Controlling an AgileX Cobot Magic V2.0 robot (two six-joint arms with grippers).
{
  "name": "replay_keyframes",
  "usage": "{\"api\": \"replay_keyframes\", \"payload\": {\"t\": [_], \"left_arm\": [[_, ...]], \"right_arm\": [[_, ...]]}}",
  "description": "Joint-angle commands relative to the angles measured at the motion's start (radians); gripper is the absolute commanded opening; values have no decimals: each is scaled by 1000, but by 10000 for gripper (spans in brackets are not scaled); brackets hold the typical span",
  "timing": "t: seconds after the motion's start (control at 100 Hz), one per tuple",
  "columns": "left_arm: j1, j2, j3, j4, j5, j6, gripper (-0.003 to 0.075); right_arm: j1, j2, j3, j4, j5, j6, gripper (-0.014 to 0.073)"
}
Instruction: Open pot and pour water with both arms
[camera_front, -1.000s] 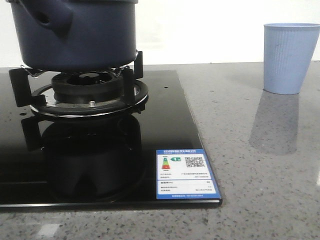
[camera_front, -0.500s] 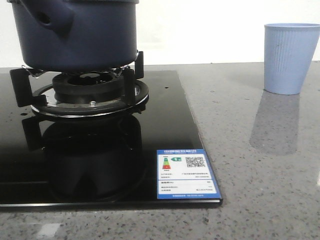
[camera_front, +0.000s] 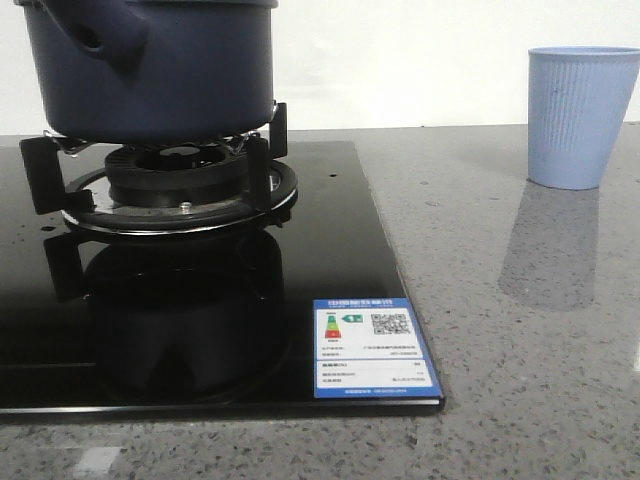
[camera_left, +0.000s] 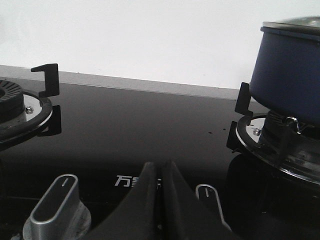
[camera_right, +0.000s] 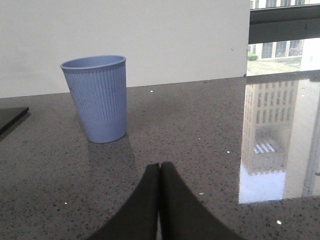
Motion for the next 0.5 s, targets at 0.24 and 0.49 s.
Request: {"api": "replay_keyframes", "payload": {"t": [0.24,0.49], "left_arm": [[-7,-26,33,-9,-76,-9,-19],[-7,-26,33,-9,-76,-9,-19]], "right_arm": [[-4,-19,25,-55,-57,-1,-67],[-4,-19,25,-55,-57,-1,-67]]}}
